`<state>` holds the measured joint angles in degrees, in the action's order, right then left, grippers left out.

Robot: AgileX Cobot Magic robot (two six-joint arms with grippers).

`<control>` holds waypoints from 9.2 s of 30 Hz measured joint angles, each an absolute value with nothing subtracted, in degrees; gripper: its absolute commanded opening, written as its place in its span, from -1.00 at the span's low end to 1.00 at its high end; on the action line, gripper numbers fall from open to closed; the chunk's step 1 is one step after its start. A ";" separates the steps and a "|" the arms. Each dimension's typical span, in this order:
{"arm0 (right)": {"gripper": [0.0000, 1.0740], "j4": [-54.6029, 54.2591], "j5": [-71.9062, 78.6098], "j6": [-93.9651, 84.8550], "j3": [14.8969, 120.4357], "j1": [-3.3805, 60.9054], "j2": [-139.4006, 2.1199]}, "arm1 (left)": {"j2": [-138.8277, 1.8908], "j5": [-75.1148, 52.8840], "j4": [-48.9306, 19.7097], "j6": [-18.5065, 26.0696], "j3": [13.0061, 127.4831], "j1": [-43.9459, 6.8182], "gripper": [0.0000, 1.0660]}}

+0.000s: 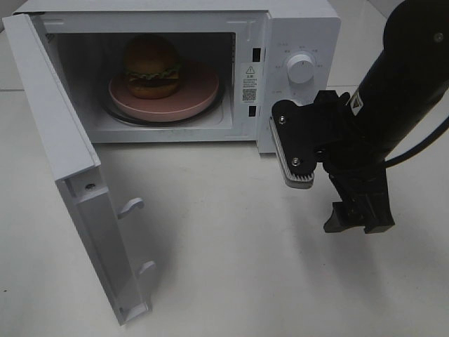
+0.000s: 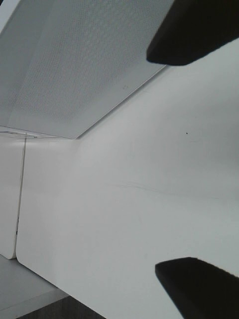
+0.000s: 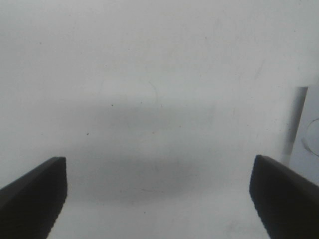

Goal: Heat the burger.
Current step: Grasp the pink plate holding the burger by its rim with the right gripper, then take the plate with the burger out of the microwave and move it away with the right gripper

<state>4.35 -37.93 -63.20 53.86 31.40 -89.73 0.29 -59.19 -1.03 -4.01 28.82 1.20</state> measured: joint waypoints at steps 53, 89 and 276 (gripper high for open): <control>0.67 12.66 -24.41 -58.50 85.94 38.73 -116.14 | 0.29 -59.19 -1.03 -4.01 28.82 1.20 0.88; 0.38 11.69 -29.05 -53.69 115.11 38.73 -138.83 | 0.29 -59.19 -1.03 -4.01 28.82 1.20 0.88; -0.93 41.60 -44.40 -15.93 23.55 39.19 -47.10 | 0.29 -59.19 -0.63 -4.01 28.82 1.20 0.88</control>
<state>41.60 -44.40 -15.93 23.55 39.19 -47.10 0.29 -59.19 -0.63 -4.01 28.82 1.20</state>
